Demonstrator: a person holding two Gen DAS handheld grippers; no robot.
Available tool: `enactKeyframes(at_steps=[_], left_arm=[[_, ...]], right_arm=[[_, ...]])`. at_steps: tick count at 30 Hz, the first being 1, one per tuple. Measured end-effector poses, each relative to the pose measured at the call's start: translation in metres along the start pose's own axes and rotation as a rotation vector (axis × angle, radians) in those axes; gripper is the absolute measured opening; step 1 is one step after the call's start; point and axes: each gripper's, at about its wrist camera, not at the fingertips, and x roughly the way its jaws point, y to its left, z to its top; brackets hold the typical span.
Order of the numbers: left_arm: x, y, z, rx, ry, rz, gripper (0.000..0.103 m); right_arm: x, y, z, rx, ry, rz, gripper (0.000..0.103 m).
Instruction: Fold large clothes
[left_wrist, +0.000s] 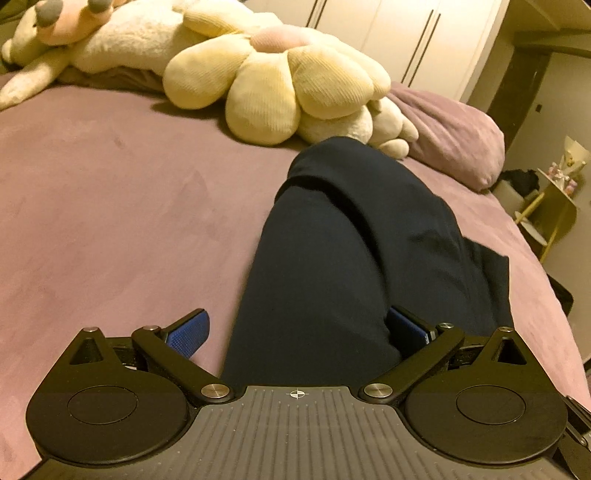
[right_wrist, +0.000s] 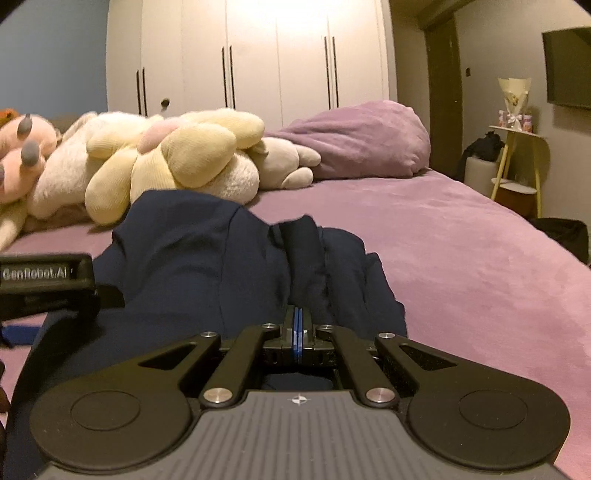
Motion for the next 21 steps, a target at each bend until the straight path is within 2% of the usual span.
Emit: enactKeyframes(at_steps=[2, 4, 7, 8, 12, 17, 21], left_arm=[[-0.007, 0.005, -0.004, -0.011, 0.010, -0.012, 0.103], [-0.015, 0.011, -0.008, -0.030, 0.027, -0.020, 0.103], [-0.031, 0.021, -0.014, -0.049, 0.048, -0.035, 0.103], [-0.037, 0.023, -0.016, -0.056, 0.050, -0.040, 0.103], [-0.060, 0.032, -0.025, -0.044, 0.076, -0.040, 0.103], [-0.083, 0.037, -0.038, 0.014, 0.095, -0.010, 0.103], [-0.093, 0.042, -0.043, 0.047, 0.094, 0.014, 0.103]], right_arm=[[-0.011, -0.002, 0.000, -0.019, 0.019, -0.001, 0.004], [-0.022, -0.005, -0.002, -0.028, 0.038, -0.016, 0.010], [-0.040, -0.016, -0.010, -0.009, 0.114, -0.040, 0.017], [-0.048, -0.021, -0.013, 0.016, 0.134, -0.027, 0.021], [-0.088, -0.032, -0.021, 0.074, 0.178, 0.033, 0.028], [-0.119, -0.041, -0.025, 0.247, 0.219, 0.140, 0.029], [-0.127, -0.049, -0.021, 0.347, 0.231, 0.167, 0.029]])
